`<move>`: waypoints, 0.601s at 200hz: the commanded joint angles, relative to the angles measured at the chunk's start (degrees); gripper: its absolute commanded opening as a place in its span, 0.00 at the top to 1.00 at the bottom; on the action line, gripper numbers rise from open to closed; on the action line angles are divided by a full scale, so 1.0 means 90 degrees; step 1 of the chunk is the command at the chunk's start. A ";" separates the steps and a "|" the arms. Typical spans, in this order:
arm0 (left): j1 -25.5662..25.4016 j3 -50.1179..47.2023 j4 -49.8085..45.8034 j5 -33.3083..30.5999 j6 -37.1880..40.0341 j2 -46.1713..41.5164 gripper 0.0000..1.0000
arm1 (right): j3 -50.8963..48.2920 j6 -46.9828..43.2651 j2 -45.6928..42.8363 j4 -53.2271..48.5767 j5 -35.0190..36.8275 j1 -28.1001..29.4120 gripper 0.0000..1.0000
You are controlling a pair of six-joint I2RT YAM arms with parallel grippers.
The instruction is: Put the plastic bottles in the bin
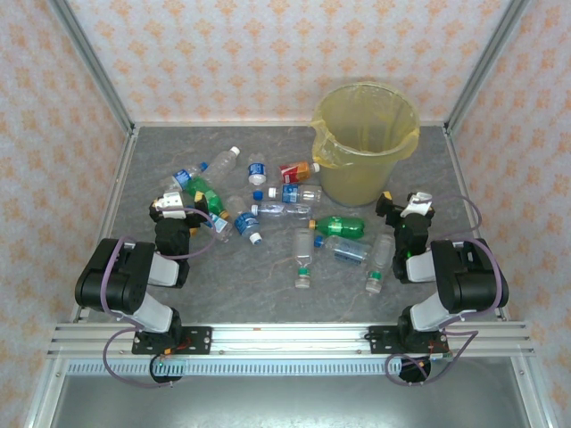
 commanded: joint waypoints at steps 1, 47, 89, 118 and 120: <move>0.0124 0.0149 -0.0100 0.0026 -0.0123 -0.0009 0.00 | 0.0108 -0.0073 -0.0027 0.0041 -0.0029 -0.0020 0.00; 0.0155 0.0470 -0.0979 -0.0326 -0.0271 -0.0510 0.01 | 0.0217 -0.0038 -0.0348 -0.0410 0.0027 -0.0020 0.00; 0.0158 0.1920 -0.4127 -0.1232 -0.0959 -0.1722 0.00 | 0.0716 0.0256 -0.1270 -0.1922 0.0497 -0.0020 0.00; 0.0157 0.3129 -0.6532 -0.1471 -0.1725 -0.2132 0.00 | 0.0948 0.0751 -0.2018 -0.2794 0.0816 -0.0015 0.00; 0.0159 0.3194 -0.6639 -0.1476 -0.1774 -0.2144 0.00 | 0.0978 0.0819 -0.2058 -0.2900 0.0840 -0.0014 0.00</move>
